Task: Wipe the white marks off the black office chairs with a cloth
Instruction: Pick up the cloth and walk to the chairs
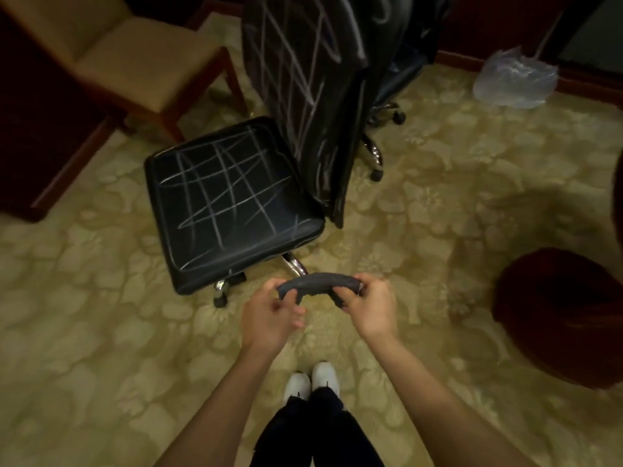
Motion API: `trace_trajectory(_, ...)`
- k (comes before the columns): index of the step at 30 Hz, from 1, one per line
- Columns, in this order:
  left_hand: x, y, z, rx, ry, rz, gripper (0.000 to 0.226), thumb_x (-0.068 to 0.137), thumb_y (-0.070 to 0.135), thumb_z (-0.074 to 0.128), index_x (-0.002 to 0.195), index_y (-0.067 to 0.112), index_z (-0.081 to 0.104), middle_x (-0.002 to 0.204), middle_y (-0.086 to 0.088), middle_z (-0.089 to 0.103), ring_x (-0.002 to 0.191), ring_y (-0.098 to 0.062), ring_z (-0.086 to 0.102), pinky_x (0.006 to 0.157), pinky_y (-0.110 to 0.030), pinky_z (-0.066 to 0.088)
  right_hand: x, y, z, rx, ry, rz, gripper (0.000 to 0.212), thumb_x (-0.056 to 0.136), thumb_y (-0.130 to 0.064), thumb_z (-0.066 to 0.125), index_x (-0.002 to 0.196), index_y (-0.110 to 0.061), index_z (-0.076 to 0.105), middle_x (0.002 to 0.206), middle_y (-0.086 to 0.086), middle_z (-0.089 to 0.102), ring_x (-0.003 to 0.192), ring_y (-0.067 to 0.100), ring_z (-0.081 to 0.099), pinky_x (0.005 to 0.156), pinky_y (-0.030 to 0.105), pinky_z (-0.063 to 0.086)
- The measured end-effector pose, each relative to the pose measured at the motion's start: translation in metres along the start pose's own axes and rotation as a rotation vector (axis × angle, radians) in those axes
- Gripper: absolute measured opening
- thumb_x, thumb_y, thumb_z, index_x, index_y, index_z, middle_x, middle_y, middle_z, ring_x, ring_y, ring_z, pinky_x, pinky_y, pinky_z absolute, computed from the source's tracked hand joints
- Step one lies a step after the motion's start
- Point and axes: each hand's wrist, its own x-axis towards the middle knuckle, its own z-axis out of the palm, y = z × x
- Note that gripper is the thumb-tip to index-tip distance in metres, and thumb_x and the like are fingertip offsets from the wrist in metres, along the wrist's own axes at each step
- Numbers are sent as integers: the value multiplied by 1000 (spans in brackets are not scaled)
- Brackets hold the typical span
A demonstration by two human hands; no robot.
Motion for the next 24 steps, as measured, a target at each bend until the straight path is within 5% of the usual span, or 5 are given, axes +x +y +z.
trace_trajectory(3,9,-23,-11,-146,83,-74,9,100,16,59,99,25,61,81,-8,74,63,-25,71,64,-37,60,-12,-27,25,53,-56,-10,15,75,-41,79,77,-33,66,77,4,70,81,27,69,75,51,58)
trace_trajectory(6,23,-52,-26,-260,166,-115,7,99,16,62,101,22,61,85,-5,73,69,-23,71,66,-36,59,-7,-26,59,98,-98,9,19,84,-18,78,76,-30,65,75,4,71,78,28,70,77,55,57)
trace_trajectory(12,67,-116,-62,-497,253,-172,10,103,15,54,112,15,57,79,-20,74,67,-29,72,54,-28,59,17,-7,150,150,-208,64,16,91,-20,70,80,-28,61,83,9,71,77,27,69,71,51,60)
trace_trajectory(16,112,-178,-71,-577,268,-107,13,106,22,48,117,21,53,88,-13,76,80,-32,75,73,-39,63,43,18,219,188,-256,71,13,97,-18,62,90,-27,56,93,2,66,83,26,68,67,44,62)
trace_trajectory(24,193,-295,-98,-822,334,8,31,96,31,58,121,15,51,104,-15,74,98,-26,74,75,-34,62,81,70,341,321,-372,-52,11,95,-17,65,102,-16,57,98,5,70,81,13,68,63,25,56)
